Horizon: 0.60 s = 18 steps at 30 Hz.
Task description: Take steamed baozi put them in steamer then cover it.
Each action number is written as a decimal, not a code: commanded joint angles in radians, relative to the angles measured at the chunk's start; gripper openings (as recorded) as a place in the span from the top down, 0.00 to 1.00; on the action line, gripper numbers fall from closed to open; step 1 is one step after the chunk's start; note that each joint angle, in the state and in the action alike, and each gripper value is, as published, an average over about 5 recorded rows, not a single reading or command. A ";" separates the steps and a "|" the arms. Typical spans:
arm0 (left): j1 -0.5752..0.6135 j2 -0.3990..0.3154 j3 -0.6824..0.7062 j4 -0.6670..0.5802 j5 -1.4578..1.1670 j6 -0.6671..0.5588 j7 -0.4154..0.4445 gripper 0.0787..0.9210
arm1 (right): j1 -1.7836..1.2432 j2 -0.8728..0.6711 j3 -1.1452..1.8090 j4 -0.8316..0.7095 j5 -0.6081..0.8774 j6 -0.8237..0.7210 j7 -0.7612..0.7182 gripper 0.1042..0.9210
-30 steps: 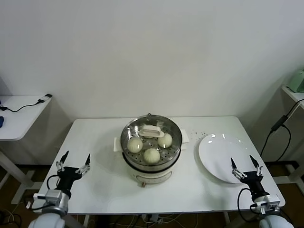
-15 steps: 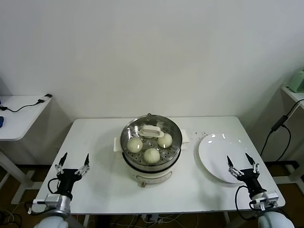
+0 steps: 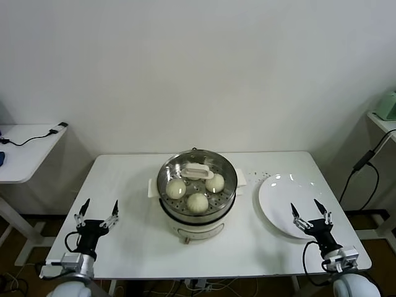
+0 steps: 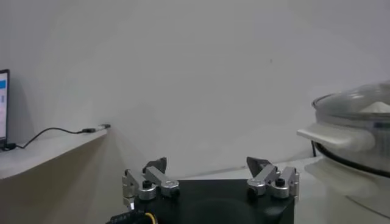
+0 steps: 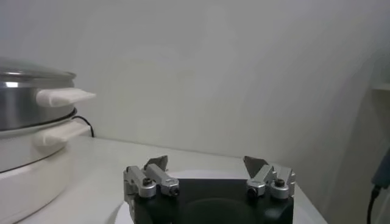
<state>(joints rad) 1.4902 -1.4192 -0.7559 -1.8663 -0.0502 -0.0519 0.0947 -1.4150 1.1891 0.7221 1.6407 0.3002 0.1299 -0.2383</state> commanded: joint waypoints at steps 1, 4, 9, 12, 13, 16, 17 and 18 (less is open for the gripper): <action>-0.001 -0.005 -0.003 0.004 0.006 -0.005 0.003 0.12 | 0.004 0.001 -0.007 0.004 0.008 0.003 -0.007 0.12; -0.001 -0.005 -0.006 0.003 0.006 -0.005 0.006 0.12 | 0.006 0.001 -0.009 0.005 0.007 0.004 -0.008 0.12; 0.004 -0.003 -0.013 -0.006 0.006 -0.001 0.015 0.12 | 0.012 0.002 -0.007 0.001 0.007 0.006 -0.009 0.12; 0.008 -0.004 -0.015 -0.011 0.006 0.000 0.019 0.12 | 0.013 0.004 -0.007 -0.005 0.008 0.009 -0.011 0.12; 0.008 -0.004 -0.015 -0.011 0.006 -0.001 0.019 0.12 | 0.013 0.005 -0.007 -0.007 0.008 0.011 -0.012 0.12; 0.007 -0.002 -0.017 -0.010 0.007 -0.001 0.019 0.12 | 0.015 0.009 -0.008 -0.012 0.011 0.015 -0.013 0.12; 0.006 -0.001 -0.018 -0.009 0.007 -0.001 0.018 0.12 | 0.015 0.010 -0.008 -0.013 0.012 0.016 -0.013 0.12; 0.006 -0.001 -0.018 -0.009 0.007 -0.001 0.018 0.12 | 0.015 0.011 -0.009 -0.014 0.012 0.017 -0.014 0.12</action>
<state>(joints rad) 1.4965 -1.4222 -0.7715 -1.8744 -0.0446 -0.0522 0.1101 -1.4016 1.1949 0.7156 1.6330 0.3071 0.1417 -0.2495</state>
